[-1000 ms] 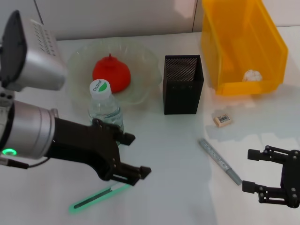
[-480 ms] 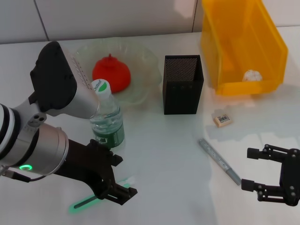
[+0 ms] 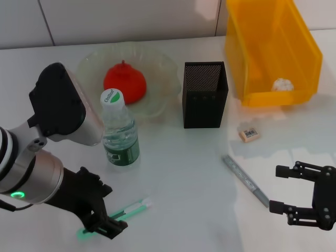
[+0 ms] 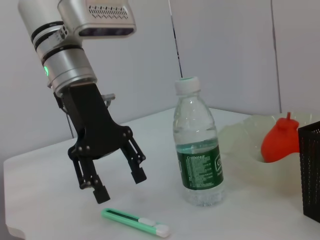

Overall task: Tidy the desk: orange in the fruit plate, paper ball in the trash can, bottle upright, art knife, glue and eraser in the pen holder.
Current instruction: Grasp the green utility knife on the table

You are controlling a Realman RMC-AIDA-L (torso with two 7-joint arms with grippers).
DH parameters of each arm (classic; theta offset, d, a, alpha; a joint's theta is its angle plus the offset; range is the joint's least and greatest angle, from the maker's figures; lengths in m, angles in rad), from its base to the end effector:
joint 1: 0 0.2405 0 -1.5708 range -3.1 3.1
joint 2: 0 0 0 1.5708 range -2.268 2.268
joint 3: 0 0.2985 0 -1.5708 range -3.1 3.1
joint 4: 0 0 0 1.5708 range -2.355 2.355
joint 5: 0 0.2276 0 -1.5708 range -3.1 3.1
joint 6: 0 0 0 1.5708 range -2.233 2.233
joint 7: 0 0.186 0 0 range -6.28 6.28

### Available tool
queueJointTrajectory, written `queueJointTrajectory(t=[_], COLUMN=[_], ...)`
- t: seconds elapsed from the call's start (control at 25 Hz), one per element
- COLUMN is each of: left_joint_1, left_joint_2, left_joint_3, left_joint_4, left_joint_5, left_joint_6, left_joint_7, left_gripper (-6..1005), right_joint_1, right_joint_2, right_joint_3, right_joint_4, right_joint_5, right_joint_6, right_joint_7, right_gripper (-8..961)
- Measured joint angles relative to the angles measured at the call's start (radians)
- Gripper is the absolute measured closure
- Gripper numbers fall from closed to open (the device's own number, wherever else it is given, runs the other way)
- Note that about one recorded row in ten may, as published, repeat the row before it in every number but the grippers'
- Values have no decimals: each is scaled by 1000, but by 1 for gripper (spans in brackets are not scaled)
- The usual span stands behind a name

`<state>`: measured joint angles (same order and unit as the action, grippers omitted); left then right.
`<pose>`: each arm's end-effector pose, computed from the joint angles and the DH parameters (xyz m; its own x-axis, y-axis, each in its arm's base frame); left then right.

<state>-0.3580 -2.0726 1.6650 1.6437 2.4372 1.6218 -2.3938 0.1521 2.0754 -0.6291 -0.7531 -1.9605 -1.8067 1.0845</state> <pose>-0.2089 0.3082 -0.0871 0.8805 0.3605 -0.3079 0.3134 -0.9299 -0.1925 0.3702 0.2387 -0.0240 0.7962 -0.2582 -0.5472 -0.4359 -0.8720 -0.2227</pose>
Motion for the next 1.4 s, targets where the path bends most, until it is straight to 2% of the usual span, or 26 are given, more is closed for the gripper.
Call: queueJointTrajectory(t=[0.44, 0.72, 1.12, 1.4], left_joint_1=[-52, -66, -77, -81], left_joint_2=[-1, -2, -3, -1], left_joint_3=[27, 52, 79, 82], left_joint_4=[-109, -122, -120, -117], left_joint_5=[46, 95, 94, 111], left_joint_6=[32, 26, 20, -5], left_joint_7=[-11, -22, -46, -62], left_gripper=[265, 274, 287, 338], right_joint_1=[2, 2, 6, 6], right_joint_2=[0, 1, 2, 2], right_joint_3=[-4, -6, 1, 2], right_joint_4=[0, 1, 2, 2], right_joint_5=[0, -1, -23, -24], right_joint_6=[0, 1, 5, 6], right_joint_7=[0, 0, 0, 0], right_gripper=[174, 174, 175, 175])
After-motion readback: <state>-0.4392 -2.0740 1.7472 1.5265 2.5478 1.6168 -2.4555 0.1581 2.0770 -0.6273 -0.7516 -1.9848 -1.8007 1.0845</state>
